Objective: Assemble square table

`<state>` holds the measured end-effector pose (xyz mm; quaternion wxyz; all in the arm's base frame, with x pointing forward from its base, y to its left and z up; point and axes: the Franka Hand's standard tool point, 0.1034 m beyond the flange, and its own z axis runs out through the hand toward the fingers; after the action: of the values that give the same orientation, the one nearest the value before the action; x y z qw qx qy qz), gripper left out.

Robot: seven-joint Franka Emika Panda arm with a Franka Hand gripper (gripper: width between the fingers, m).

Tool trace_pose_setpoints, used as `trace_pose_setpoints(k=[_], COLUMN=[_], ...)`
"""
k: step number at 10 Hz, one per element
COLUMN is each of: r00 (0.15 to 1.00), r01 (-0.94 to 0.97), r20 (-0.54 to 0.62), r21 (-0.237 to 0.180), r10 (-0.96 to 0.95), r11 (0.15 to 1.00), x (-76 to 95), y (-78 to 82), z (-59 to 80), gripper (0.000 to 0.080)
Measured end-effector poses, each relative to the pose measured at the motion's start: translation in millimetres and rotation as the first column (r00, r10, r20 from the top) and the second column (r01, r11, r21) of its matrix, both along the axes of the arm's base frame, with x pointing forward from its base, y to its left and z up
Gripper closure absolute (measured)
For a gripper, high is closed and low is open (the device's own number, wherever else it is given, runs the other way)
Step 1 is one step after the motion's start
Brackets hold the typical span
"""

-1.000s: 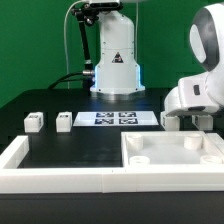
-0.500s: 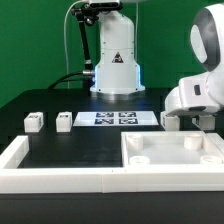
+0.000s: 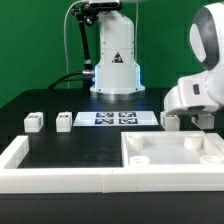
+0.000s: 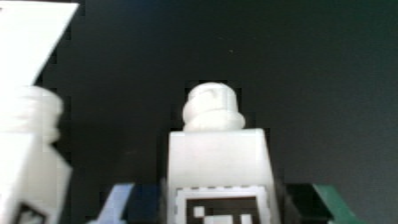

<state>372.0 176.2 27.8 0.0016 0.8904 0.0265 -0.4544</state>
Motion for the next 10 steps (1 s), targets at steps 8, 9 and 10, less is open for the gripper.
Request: trace_pose_setpoints(k=[8, 9, 10], r00=[0.988, 0.974, 0.963], r01=[0.007, 0.005, 0.001], r20=[0.151, 0.226, 0.269], r21=[0.059, 0.076, 0.087], r10=[-0.016, -0.022, -0.025], r11=[0.998, 0.997, 0.996], x=[46.2, 49.5, 58.3], y=[-10.1, -14.4, -18.0], z=[39.1, 37.1, 44.3], gripper=[0.0511, 0.0511, 0.0509])
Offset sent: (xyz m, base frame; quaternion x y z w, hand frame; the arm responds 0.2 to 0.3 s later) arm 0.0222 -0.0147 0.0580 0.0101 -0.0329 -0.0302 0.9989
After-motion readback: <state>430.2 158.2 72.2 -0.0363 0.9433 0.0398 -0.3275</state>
